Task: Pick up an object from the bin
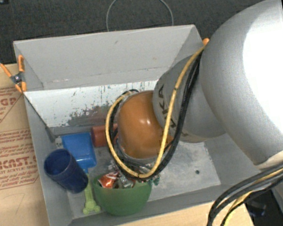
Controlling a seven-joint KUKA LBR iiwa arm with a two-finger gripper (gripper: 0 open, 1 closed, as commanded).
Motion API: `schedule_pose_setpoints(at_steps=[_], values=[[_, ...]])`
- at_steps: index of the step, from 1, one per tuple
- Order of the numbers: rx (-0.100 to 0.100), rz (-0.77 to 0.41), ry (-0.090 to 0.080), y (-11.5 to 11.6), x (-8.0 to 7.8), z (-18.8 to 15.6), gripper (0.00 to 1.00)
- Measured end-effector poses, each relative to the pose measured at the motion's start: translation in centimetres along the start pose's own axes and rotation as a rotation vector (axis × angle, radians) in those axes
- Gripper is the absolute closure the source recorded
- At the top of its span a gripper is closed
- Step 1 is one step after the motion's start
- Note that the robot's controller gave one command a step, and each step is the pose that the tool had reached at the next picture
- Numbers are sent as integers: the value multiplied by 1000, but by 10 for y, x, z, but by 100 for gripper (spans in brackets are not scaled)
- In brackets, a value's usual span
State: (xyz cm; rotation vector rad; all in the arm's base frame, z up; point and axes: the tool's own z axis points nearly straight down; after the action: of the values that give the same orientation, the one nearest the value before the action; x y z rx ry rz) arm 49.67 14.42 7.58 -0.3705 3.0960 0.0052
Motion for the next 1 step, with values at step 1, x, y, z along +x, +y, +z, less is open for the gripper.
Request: schedule_pose_setpoints(at_steps=[1], values=[[0,16,-11,-8,13,-36,100]])
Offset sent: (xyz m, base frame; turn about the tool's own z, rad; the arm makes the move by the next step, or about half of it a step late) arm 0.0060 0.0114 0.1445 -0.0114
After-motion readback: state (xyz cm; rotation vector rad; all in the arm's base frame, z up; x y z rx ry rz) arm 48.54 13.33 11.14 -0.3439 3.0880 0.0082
